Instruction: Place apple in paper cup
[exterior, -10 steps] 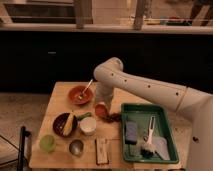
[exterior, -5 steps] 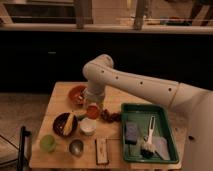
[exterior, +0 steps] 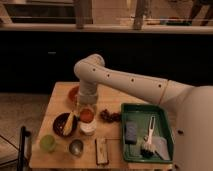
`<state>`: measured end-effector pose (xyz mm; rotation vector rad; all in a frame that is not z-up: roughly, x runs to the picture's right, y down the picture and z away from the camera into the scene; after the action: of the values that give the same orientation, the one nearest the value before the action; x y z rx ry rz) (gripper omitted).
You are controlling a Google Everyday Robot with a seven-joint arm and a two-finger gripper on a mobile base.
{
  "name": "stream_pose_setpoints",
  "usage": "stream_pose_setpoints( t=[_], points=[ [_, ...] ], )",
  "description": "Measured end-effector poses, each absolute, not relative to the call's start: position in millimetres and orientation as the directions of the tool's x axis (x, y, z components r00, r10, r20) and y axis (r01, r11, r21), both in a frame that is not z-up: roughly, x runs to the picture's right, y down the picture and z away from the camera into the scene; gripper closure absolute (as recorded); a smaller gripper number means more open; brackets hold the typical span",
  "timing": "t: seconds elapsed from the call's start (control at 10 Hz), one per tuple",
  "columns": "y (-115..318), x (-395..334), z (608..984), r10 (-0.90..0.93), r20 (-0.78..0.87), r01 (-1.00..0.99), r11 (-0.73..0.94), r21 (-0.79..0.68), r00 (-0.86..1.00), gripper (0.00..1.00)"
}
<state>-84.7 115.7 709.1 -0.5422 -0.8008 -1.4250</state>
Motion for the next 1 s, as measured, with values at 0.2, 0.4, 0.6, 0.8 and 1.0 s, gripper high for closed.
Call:
stream_pose_setpoints(
  t=[0.2,0.4,0.6,0.8,1.0],
  points=[
    [123.2,-89.1,709.5,-0.624,0.779,0.988,0.075,0.138,-0.062,0.60],
    [129.0,-87.0,711.4,-0.613,0.788,0.990,0.061,0.128,-0.064,0.37],
    [131.2,-82.1,714.1,-0.612,0.790,0.992,0.059,0.110,-0.051,0.22],
    [130.6,-75.9,716.6,-0.614,0.788,0.993,0.063,0.098,-0.038,0.20],
    [128.5,-71.2,719.3,-0.617,0.786,0.993,0.071,0.094,-0.031,0.20]
  ],
)
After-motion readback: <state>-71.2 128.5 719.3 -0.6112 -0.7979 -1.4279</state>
